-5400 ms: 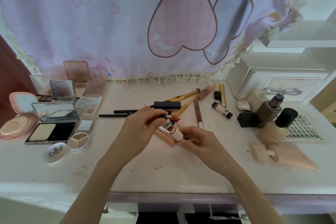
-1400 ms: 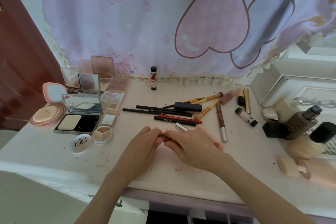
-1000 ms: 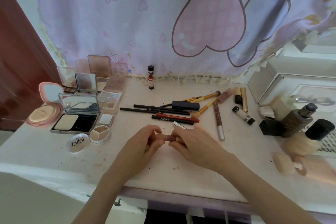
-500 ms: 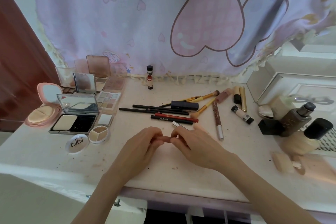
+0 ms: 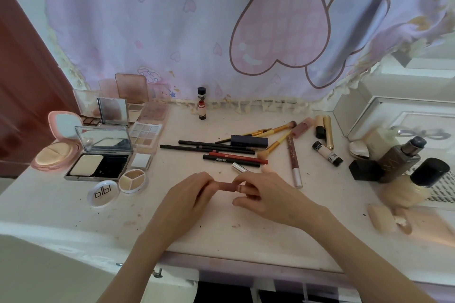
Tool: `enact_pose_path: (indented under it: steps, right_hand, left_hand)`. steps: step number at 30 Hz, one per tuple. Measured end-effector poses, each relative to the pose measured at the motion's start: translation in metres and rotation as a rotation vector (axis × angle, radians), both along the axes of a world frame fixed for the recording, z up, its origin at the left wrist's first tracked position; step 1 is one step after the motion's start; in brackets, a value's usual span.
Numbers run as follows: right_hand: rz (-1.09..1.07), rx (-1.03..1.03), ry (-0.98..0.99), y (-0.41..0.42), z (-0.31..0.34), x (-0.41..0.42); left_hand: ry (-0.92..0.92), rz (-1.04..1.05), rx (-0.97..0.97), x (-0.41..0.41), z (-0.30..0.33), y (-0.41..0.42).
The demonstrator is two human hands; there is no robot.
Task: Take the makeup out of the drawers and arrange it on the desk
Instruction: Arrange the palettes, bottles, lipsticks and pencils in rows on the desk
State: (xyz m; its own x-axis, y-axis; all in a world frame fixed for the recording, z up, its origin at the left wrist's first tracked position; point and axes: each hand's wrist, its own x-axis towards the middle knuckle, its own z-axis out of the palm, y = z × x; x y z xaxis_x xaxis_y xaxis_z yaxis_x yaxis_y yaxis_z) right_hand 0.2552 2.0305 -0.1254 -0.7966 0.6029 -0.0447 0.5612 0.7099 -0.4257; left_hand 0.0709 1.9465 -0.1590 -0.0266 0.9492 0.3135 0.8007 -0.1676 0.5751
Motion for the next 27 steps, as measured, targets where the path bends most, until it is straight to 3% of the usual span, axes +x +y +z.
enact_pose_path:
  steps: [7,10,27]
  right_hand:
    - [-0.059,-0.085,0.073,0.001,-0.002,0.003]
    - [-0.053,-0.117,0.132,0.0,-0.001,0.005]
    - [0.002,0.039,0.156,-0.004,0.005,0.0]
  left_hand:
    - [-0.182,0.052,0.02,-0.002,0.001,0.0]
    - [-0.142,0.014,0.09,-0.003,0.0,0.0]
    - [-0.34,0.143,0.13,-0.002,0.013,0.001]
